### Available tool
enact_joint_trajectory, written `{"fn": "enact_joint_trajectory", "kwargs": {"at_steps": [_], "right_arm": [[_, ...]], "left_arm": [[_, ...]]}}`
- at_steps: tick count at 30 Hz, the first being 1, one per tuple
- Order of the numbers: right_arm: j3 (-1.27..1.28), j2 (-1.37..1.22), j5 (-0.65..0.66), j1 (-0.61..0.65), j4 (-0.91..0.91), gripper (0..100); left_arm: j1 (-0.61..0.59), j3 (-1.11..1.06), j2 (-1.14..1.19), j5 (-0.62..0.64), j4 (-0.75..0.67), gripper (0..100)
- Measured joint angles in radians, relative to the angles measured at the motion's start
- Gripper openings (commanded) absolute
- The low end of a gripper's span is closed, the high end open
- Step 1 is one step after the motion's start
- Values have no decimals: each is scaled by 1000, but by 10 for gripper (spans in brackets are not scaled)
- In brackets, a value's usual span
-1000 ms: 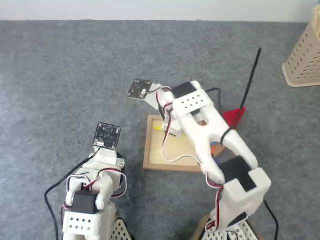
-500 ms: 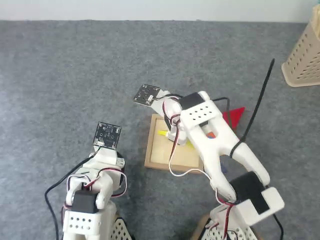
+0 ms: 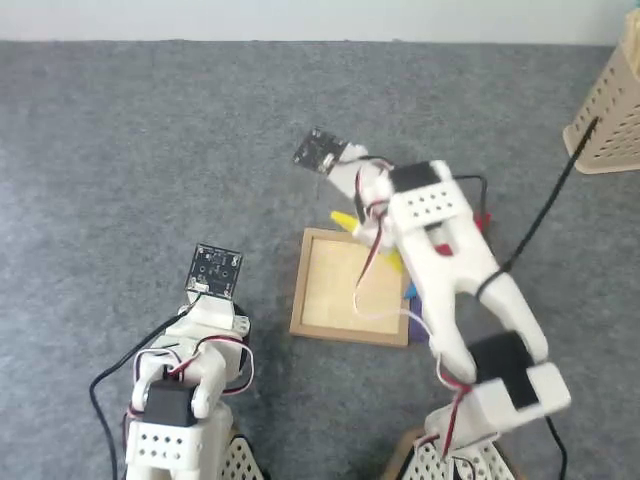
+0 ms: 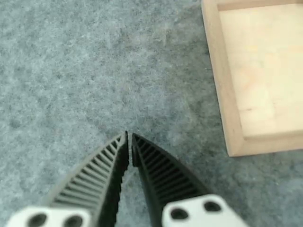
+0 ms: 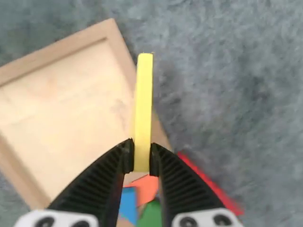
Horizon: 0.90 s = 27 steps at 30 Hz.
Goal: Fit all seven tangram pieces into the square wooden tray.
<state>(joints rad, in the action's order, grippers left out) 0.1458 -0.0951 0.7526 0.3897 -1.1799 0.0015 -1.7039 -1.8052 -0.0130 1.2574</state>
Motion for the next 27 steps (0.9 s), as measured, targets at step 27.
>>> {"fn": "enact_joint_trajectory", "kwargs": {"at_steps": [27], "right_arm": [[5,-180,14,149,-21,12]], "left_arm": [[0,0,0,0,0,12]]}}
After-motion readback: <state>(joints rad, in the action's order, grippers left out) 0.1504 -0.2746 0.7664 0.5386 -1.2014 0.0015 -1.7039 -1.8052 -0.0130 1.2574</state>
